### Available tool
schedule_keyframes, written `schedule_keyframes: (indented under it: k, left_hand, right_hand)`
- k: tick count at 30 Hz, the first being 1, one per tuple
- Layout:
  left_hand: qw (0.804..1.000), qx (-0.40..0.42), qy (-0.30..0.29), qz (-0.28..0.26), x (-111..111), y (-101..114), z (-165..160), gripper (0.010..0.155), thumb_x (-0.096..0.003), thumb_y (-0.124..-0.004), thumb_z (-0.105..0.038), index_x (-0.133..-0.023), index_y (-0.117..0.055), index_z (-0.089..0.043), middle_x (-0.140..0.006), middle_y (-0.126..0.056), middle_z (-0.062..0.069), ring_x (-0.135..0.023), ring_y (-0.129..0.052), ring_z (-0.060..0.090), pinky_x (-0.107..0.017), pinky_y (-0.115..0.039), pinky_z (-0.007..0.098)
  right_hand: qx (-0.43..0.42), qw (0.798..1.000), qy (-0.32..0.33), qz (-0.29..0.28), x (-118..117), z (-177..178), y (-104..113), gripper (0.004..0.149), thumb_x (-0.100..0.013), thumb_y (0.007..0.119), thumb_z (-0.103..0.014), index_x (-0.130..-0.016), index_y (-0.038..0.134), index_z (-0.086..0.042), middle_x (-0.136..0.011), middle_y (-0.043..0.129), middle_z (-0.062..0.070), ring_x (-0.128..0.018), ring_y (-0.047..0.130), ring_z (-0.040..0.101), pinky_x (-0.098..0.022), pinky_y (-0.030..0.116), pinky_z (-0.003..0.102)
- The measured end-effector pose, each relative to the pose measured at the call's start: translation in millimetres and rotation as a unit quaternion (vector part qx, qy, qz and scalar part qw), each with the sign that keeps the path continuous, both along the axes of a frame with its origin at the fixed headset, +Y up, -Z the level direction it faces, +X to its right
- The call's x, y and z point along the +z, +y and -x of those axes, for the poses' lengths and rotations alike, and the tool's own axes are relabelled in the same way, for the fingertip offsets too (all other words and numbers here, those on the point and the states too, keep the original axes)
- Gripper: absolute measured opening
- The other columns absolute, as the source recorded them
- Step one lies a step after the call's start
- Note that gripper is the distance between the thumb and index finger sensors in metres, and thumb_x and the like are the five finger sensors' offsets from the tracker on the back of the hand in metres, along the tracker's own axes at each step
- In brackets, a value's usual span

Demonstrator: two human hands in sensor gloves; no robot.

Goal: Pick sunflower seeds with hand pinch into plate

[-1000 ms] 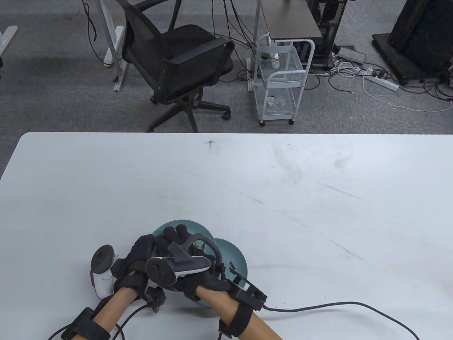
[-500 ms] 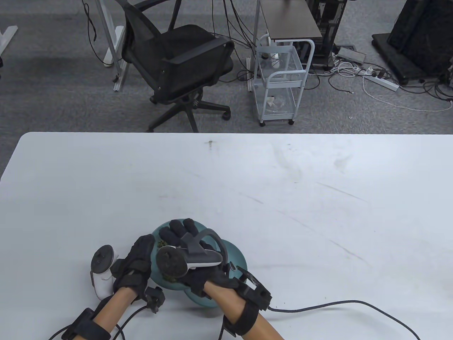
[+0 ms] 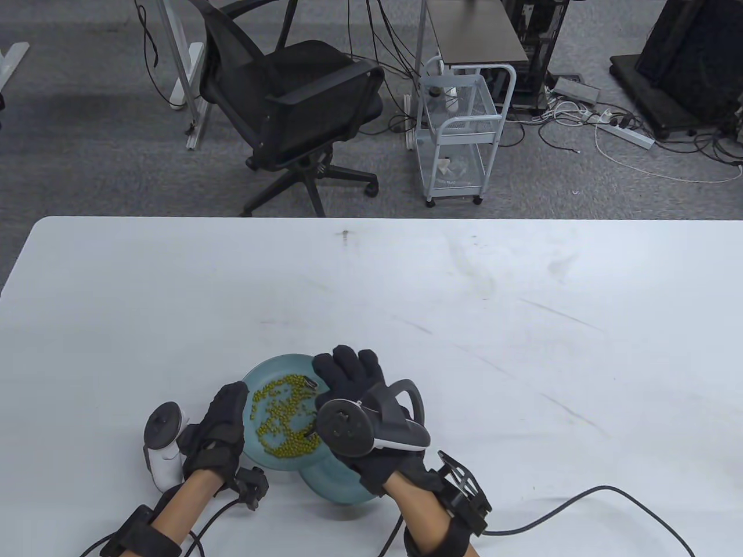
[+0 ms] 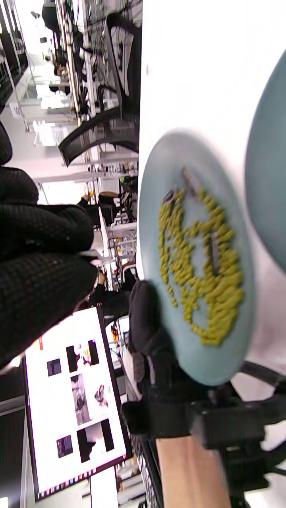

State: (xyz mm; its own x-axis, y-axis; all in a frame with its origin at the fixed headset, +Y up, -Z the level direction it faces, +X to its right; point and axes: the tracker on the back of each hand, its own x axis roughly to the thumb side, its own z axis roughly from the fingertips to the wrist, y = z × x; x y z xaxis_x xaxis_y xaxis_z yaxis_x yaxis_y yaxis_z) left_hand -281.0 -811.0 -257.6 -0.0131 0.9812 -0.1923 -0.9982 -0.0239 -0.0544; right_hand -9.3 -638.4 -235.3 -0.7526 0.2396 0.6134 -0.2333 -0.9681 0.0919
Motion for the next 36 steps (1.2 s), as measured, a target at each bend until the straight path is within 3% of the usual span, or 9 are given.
schedule_keyframes:
  k: [3, 7, 12, 16, 36]
  left_hand:
    - [1.0, 0.001, 0.005, 0.002, -0.1, 0.0, 1.0, 0.048, -0.0658, -0.053, -0.05, -0.097, -0.052, -0.014, -0.075, -0.087, 0.011, -0.037, -0.103, 0.02, -0.023, -0.087, 0.027]
    - [1.0, 0.0, 0.008, 0.003, -0.7, 0.2, 2.4, 0.048, -0.0658, -0.053, -0.051, -0.097, -0.052, -0.014, -0.075, -0.086, 0.011, -0.037, -0.103, 0.02, -0.023, -0.087, 0.027]
    - [1.0, -0.001, 0.008, 0.005, -1.1, 0.1, 2.2, 0.048, -0.0659, -0.053, -0.051, -0.097, -0.051, -0.014, -0.075, -0.086, 0.011, -0.038, -0.103, 0.02, -0.023, -0.086, 0.027]
    - [1.0, 0.0, 0.005, 0.003, -1.4, 0.3, 2.2, 0.048, -0.0658, -0.053, -0.051, -0.097, -0.051, -0.015, -0.075, -0.086, 0.011, -0.038, -0.103, 0.02, -0.023, -0.086, 0.027]
    - [1.0, 0.003, 0.001, -0.004, -2.0, -0.1, 2.4, 0.048, -0.0657, -0.053, -0.051, -0.097, -0.052, -0.015, -0.075, -0.086, 0.011, -0.038, -0.103, 0.02, -0.023, -0.086, 0.027]
  right_hand:
    - [0.012, 1.0, -0.018, 0.016, 0.5, -18.2, -12.8, 0.036, -0.054, 0.093, -0.021, -0.077, 0.09, 0.006, -0.113, 0.048, 0.032, -0.102, 0.038, 0.065, -0.068, 0.029, 0.08]
    - [0.03, 0.998, -0.035, 0.047, 0.7, -36.0, -46.1, 0.036, -0.054, 0.093, -0.023, -0.077, 0.09, 0.005, -0.113, 0.049, 0.032, -0.101, 0.039, 0.066, -0.067, 0.03, 0.08]
    - [0.03, 0.991, -0.029, 0.125, -6.6, -40.2, -91.4, 0.036, -0.054, 0.093, -0.022, -0.076, 0.09, 0.006, -0.112, 0.047, 0.034, -0.1, 0.038, 0.067, -0.066, 0.03, 0.08]
    - [0.049, 0.987, -0.025, 0.154, -8.5, -34.0, -112.0, 0.036, -0.053, 0.093, -0.022, -0.076, 0.09, 0.006, -0.112, 0.046, 0.035, -0.099, 0.036, 0.068, -0.065, 0.029, 0.079]
    - [0.066, 0.981, -0.024, 0.179, -6.2, -27.9, -118.5, 0.035, -0.054, 0.091, -0.023, -0.078, 0.089, 0.004, -0.112, 0.042, 0.036, -0.098, 0.034, 0.068, -0.065, 0.028, 0.079]
